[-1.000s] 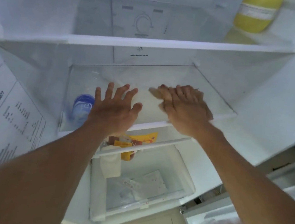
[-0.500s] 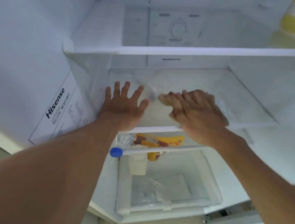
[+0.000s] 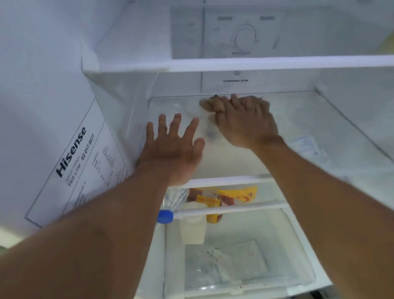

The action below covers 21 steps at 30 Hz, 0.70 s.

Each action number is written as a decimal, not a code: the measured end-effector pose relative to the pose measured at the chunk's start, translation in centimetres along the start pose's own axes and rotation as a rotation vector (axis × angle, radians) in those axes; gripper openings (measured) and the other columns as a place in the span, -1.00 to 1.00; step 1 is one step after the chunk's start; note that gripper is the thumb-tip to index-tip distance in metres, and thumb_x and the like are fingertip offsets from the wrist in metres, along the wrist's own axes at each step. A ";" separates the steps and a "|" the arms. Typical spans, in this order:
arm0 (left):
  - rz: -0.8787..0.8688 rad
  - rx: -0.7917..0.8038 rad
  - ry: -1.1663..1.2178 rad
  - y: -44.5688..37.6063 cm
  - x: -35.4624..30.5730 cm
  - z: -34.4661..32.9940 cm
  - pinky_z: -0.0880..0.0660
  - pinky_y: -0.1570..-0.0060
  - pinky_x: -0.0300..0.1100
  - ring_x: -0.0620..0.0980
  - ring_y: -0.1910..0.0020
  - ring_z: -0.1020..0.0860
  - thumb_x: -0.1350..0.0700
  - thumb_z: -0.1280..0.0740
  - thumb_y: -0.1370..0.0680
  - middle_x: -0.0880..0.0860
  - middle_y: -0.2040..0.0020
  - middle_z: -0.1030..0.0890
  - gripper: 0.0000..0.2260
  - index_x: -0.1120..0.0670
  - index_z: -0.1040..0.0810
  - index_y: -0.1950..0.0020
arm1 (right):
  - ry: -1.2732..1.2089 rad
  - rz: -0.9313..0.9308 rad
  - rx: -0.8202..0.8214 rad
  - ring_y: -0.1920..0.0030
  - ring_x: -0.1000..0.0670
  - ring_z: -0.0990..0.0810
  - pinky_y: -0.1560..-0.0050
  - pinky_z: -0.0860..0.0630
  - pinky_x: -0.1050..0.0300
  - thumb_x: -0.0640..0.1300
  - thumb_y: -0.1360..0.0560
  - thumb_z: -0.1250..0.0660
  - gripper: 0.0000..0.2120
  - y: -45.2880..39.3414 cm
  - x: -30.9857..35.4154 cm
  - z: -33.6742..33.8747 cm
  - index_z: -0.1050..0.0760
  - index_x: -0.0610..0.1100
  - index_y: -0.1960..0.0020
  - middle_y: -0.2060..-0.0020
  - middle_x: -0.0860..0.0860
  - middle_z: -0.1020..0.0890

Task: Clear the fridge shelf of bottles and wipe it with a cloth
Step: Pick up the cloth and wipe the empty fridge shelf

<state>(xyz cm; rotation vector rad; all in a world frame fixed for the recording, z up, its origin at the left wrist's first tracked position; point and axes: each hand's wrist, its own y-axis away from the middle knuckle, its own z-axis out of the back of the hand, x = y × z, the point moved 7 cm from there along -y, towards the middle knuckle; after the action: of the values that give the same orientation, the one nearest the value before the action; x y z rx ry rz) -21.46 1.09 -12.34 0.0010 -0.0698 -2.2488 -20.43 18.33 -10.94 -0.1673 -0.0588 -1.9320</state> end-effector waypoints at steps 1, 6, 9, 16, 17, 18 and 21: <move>-0.032 0.015 -0.026 -0.2 -0.2 -0.1 0.16 -0.55 0.37 0.33 -0.64 0.21 -0.23 0.43 -0.44 0.09 -0.70 0.18 -0.19 -0.03 -0.03 -0.66 | -0.034 -0.014 0.012 -0.65 -0.23 -0.04 -0.61 0.07 -0.27 0.20 -0.63 0.23 -0.37 2.2 0.4 -0.2 -0.04 0.06 -0.66 -0.67 -0.08 -0.09; -0.022 0.024 -0.037 -0.1 -0.1 -0.2 0.16 -0.55 0.36 0.34 -0.64 0.20 -0.18 0.45 -0.37 0.11 -0.70 0.18 -0.14 -0.04 -0.01 -0.66 | 0.072 0.122 -0.049 -0.53 -0.25 -0.27 -0.49 -0.25 -0.27 0.22 -0.59 0.28 -0.30 12.5 -2.6 0.6 -0.17 -0.01 -0.62 -0.49 -0.14 -0.37; 0.028 -0.004 0.038 0.2 0.0 0.2 0.16 -0.57 0.30 0.29 -0.65 0.17 -0.16 0.30 -0.54 0.12 -0.70 0.14 -0.33 -0.10 0.14 -0.68 | 0.154 -0.137 -0.036 -0.52 -0.31 -0.27 -0.49 -0.19 -0.35 0.24 -0.54 0.32 -0.22 6.9 -8.1 2.2 -0.19 -0.11 -0.58 -0.55 -0.21 -0.31; 0.008 -0.014 -0.008 -0.3 0.2 -0.3 0.14 -0.57 0.33 0.31 -0.65 0.15 -0.14 0.30 -0.59 0.12 -0.70 0.14 -0.38 -0.10 0.07 -0.68 | 0.056 0.013 -0.004 -0.63 -0.26 -0.10 -0.57 0.02 -0.35 0.27 -0.55 0.30 -0.28 3.2 0.6 0.5 -0.02 0.08 -0.67 -0.68 -0.04 -0.11; -0.020 -0.010 -0.043 -0.5 0.0 -0.4 0.12 -0.56 0.36 0.35 -0.64 0.14 -0.16 0.35 -0.53 0.13 -0.70 0.14 -0.30 -0.07 0.03 -0.67 | 0.037 0.067 -0.005 -0.64 -0.23 -0.10 -0.59 0.02 -0.30 0.20 -0.61 0.25 -0.34 6.2 1.5 0.5 -0.04 0.05 -0.67 -0.67 -0.05 -0.14; -0.038 -0.004 -0.069 -0.5 -0.1 -0.5 0.10 -0.55 0.38 0.36 -0.63 0.14 -0.18 0.39 -0.46 0.14 -0.70 0.13 -0.23 -0.06 0.00 -0.66 | 0.028 0.129 -0.075 -0.62 -0.21 -0.16 -0.59 -0.05 -0.26 0.14 -0.63 0.22 -0.36 9.4 1.6 0.8 -0.13 0.01 -0.65 -0.63 -0.07 -0.24; -0.046 0.010 -0.111 -0.6 0.2 -0.6 0.08 -0.54 0.39 0.37 -0.63 0.13 -0.20 0.46 -0.32 0.13 -0.70 0.13 -0.09 -0.03 -0.06 -0.64 | 0.160 0.166 -0.141 -0.41 -0.27 -0.42 -0.41 -0.32 -0.28 0.07 -0.66 0.29 -0.35 14.9 -3.5 1.3 -0.35 -0.05 -0.56 -0.45 -0.11 -0.49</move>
<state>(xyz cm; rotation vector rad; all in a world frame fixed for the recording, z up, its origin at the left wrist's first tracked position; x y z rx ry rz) -22.10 1.28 -12.92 -0.1184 -0.1425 -2.2935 -5.18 16.41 -10.72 -0.1067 0.1925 -1.7771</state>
